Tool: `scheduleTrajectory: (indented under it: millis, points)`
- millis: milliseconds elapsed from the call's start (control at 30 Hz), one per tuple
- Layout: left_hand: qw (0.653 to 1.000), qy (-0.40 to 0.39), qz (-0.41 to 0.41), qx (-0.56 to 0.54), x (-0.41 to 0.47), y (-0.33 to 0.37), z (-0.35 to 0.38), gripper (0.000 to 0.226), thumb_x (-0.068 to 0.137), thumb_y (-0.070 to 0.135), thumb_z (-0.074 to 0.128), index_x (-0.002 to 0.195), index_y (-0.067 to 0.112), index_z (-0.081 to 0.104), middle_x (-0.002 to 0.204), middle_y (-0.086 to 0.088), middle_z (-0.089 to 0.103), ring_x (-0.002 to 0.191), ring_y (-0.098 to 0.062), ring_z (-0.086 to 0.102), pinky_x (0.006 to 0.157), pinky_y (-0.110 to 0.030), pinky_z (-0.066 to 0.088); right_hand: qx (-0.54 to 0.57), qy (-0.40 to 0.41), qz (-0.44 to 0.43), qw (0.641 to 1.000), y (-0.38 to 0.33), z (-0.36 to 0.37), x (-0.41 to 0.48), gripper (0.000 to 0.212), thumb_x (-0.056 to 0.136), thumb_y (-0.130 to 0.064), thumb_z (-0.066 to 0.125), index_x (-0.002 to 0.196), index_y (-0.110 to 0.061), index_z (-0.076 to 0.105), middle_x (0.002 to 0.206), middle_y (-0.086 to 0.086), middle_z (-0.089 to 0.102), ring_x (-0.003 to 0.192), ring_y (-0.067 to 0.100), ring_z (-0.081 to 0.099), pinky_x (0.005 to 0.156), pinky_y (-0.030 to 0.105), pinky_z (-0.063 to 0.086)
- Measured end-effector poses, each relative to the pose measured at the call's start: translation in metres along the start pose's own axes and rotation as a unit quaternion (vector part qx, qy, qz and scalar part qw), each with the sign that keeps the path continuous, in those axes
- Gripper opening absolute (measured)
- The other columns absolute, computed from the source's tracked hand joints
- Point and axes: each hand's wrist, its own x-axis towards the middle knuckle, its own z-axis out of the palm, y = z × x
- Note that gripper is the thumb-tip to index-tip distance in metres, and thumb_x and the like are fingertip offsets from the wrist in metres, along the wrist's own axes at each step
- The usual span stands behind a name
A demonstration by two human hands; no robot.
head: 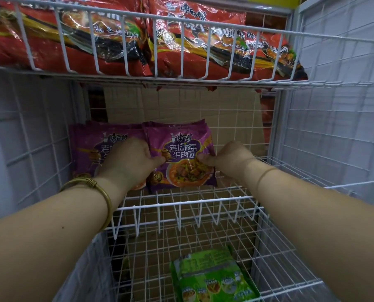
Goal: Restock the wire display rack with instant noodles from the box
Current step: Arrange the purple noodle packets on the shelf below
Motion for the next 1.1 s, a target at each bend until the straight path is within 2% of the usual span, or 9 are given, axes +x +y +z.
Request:
scheduleTrajectory:
  millis: [67,133,267,467,667,733,867,967,1100]
  points:
    - [1.0,0.012,0.007,0.008,-0.001,0.003,-0.002,0.042,0.084,0.046,0.071,0.064,0.011,0.061,0.064,-0.004,0.061,0.061,-0.013,0.053,0.051,-0.026,0.03,-0.064,0.036,-0.013,0.997,-0.002,-0.002,-0.003,0.067,0.07,-0.077,0.066,0.071,-0.015,0.041,0.064,-0.001,0.051,0.053,0.011,0.052,0.039,0.022,0.038]
    - [0.999,0.024,0.026,0.017,-0.002,0.007,-0.003,0.046,0.085,0.046,0.07,0.063,0.006,0.063,0.062,-0.009,0.063,0.059,-0.017,0.055,0.05,-0.026,0.031,-0.089,0.09,-0.025,0.992,-0.004,-0.005,-0.009,0.065,0.074,-0.076,0.064,0.072,-0.016,0.04,0.061,-0.002,0.046,0.046,0.01,0.047,0.032,0.017,0.03]
    - [0.998,0.047,0.037,0.011,-0.008,0.013,-0.008,0.042,0.086,0.045,0.069,0.064,0.01,0.062,0.061,-0.005,0.061,0.059,-0.017,0.054,0.053,-0.029,0.033,-0.052,0.142,-0.067,0.986,-0.009,-0.011,-0.026,0.047,0.092,-0.051,0.061,0.065,-0.014,0.05,0.069,0.005,0.059,0.054,0.018,0.055,0.049,0.023,0.039]
    - [0.999,0.001,0.047,0.018,-0.018,0.034,-0.01,0.047,0.088,0.047,0.066,0.059,0.01,0.066,0.061,-0.006,0.063,0.062,-0.02,0.057,0.064,-0.028,0.037,-0.08,0.143,-0.085,0.983,0.002,-0.022,-0.053,0.029,0.093,-0.039,0.062,0.082,-0.012,0.062,0.076,0.007,0.061,0.064,0.024,0.059,0.052,0.024,0.04]
    - [0.996,-0.041,0.048,-0.063,-0.036,0.083,-0.01,0.03,0.088,0.045,0.068,0.076,0.018,0.073,0.075,-0.003,0.07,0.073,-0.021,0.066,0.066,-0.028,0.051,-0.019,0.148,-0.1,0.984,0.027,-0.042,-0.088,0.029,0.091,-0.029,0.066,0.113,-0.01,0.068,0.104,0.009,0.069,0.089,0.024,0.067,0.074,0.03,0.054]
    - [0.992,-0.05,0.076,-0.083,-0.045,0.101,-0.006,0.023,0.088,0.043,0.069,0.083,0.022,0.075,0.078,0.002,0.07,0.077,-0.017,0.065,0.069,-0.028,0.053,0.01,0.165,-0.105,0.981,0.04,-0.049,-0.101,0.03,0.092,-0.026,0.066,0.119,-0.012,0.067,0.109,0.005,0.069,0.094,0.02,0.065,0.077,0.028,0.052]
    - [0.969,-0.067,0.181,-0.153,-0.065,0.135,0.012,0.017,0.086,0.035,0.072,0.097,0.023,0.076,0.08,0.011,0.069,0.07,-0.003,0.064,0.062,-0.021,0.049,0.01,0.21,-0.113,0.971,0.066,-0.07,-0.123,0.005,0.091,-0.027,0.067,0.093,-0.023,0.069,0.092,-0.006,0.067,0.091,0.014,0.063,0.076,0.028,0.049]
    - [0.948,-0.085,0.209,-0.226,-0.081,0.164,0.035,0.018,0.083,0.029,0.074,0.099,0.02,0.076,0.075,0.012,0.069,0.065,-0.004,0.065,0.067,-0.028,0.057,0.011,0.234,-0.11,0.966,0.091,-0.084,-0.142,0.007,0.089,-0.026,0.067,0.084,-0.022,0.07,0.08,-0.011,0.066,0.087,0.011,0.064,0.081,0.033,0.054]
    - [0.92,-0.123,0.231,-0.293,-0.115,0.199,0.074,0.009,0.084,0.017,0.07,0.092,0.017,0.074,0.067,0.003,0.069,0.053,-0.006,0.066,0.05,-0.027,0.053,-0.003,0.217,-0.071,0.974,0.139,-0.095,-0.17,0.007,0.086,-0.027,0.07,0.082,-0.023,0.073,0.079,-0.007,0.07,0.084,0.012,0.067,0.079,0.036,0.057]
